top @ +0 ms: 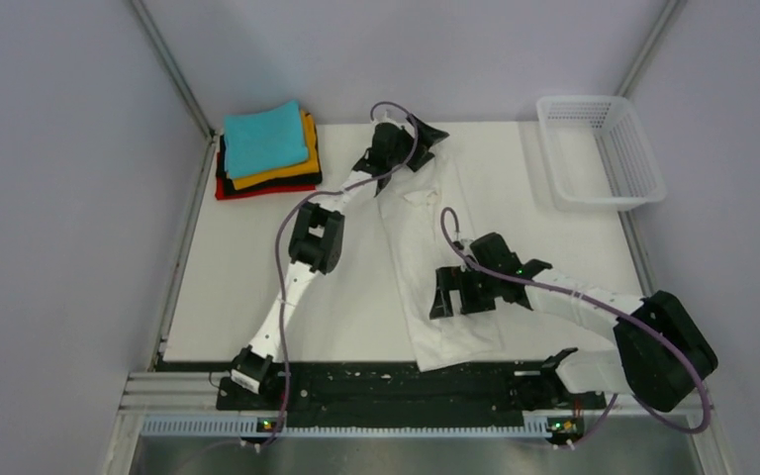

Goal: Fold and stack the t-shirts
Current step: Rotate the tshirt 90 degrees, then grab the bottom of the folded rectangular tshirt with both arms

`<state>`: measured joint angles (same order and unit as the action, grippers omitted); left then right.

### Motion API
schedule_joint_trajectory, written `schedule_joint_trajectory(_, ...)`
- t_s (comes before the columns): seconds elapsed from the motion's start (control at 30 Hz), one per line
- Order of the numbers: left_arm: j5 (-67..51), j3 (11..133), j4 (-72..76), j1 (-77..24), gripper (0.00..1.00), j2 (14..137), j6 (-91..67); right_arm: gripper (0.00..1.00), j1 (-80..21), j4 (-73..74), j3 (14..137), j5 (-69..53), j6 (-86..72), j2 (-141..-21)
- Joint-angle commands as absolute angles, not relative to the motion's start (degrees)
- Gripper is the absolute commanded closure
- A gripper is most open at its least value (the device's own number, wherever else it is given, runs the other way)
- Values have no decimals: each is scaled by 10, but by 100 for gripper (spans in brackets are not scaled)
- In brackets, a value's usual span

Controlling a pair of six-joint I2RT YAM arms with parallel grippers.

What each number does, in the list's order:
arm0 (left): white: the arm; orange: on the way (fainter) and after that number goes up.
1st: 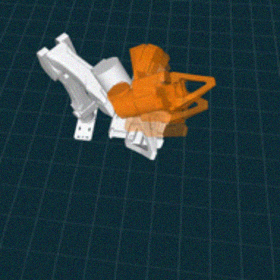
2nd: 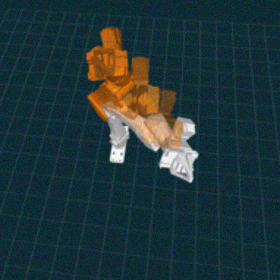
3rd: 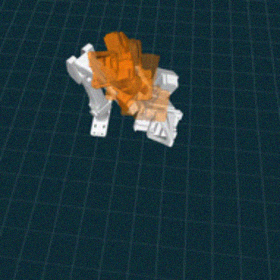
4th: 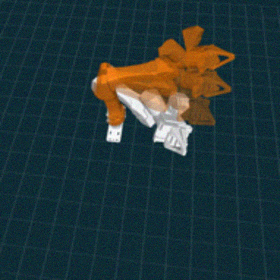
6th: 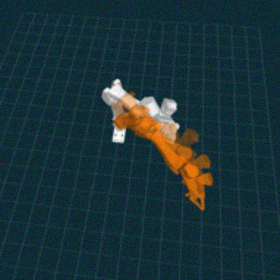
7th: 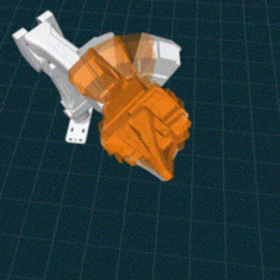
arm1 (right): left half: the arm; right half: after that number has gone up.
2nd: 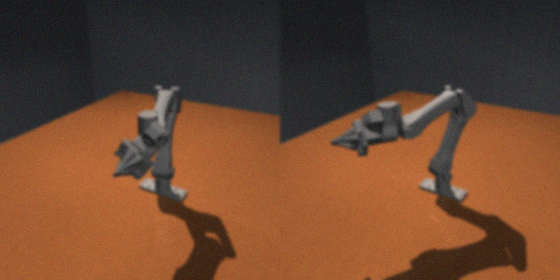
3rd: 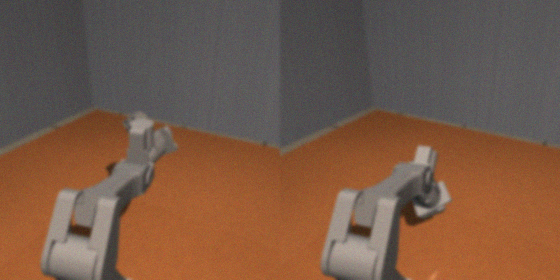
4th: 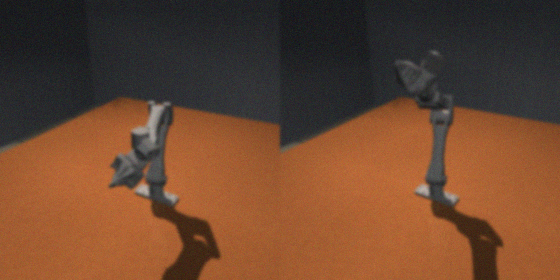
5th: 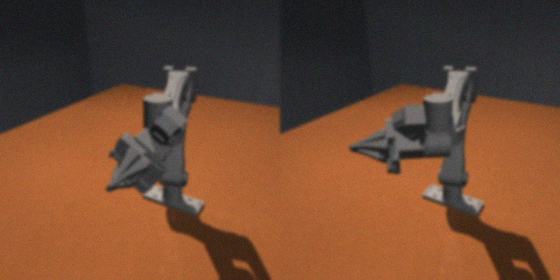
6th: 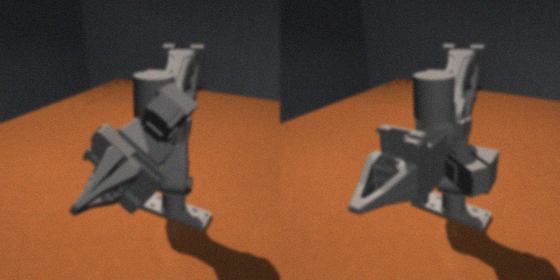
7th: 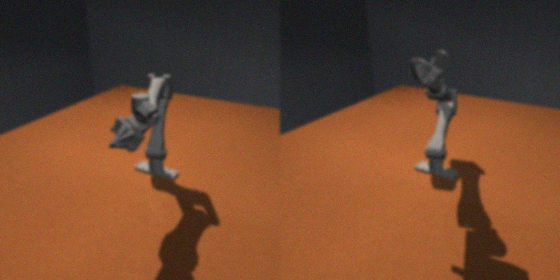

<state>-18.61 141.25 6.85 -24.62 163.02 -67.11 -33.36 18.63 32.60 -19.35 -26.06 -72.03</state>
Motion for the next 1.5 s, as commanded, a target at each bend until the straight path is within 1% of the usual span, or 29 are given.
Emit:
schedule_joint_trajectory(0.0,-142,1462,191,-281,1,1703,-787,1,-381,153,333,-297,-274,-772)
schedule_joint_trajectory(0.07,-104,1462,196,-292,1,1703,-764,1,-404,139,358,-291,-268,-796)
schedule_joint_trajectory(0.2,-62,1463,219,-298,1,1705,-732,1,-422,91,391,-309,-272,-855)
schedule_joint_trajectory(0.33,-54,1463,250,-297,1,1725,-748,1,-445,78,415,-305,-272,-908)
schedule_joint_trajectory(0.43,-37,1473,220,-292,1,1726,-728,1,-454,89,427,-281,-265,-914)
schedule_joint_trajectory(0.57,-24,1479,160,-259,1,1698,-668,1,-454,142,443,-198,-247,-864)
schedule_joint_trajectory(0.67,-37,1452,154,-221,2,1679,-695,1,-454,181,457,-159,-254,-805)
schedule_joint_trajectory(0.77,-50,1452,137,-195,1,1674,-711,1,-454,192,453,-148,-280,-757)
schedule_joint_trajectory(0.93,-36,1456,132,-193,1,1644,-652,1,-454,209,433,-88,-302,-680)
schedule_joint_trajectory(1.17,-63,1476,144,-192,1,1616,-626,1,-453,239,422,-36,-315,-631)
schedule_joint_trajectory(1.33,-130,1436,117,-193,1,1523,-589,1,-453,256,412,24,-346,-594)
schedule_joint_trajectory(1.4,-165,1384,92,-197,1,1448,-553,1,-449,262,405,43,-359,-580)
schedule_joint_trajectory(1.47,-167,1294,55,-208,1,1351,-505,1,-443,270,397,46,-369,-563)
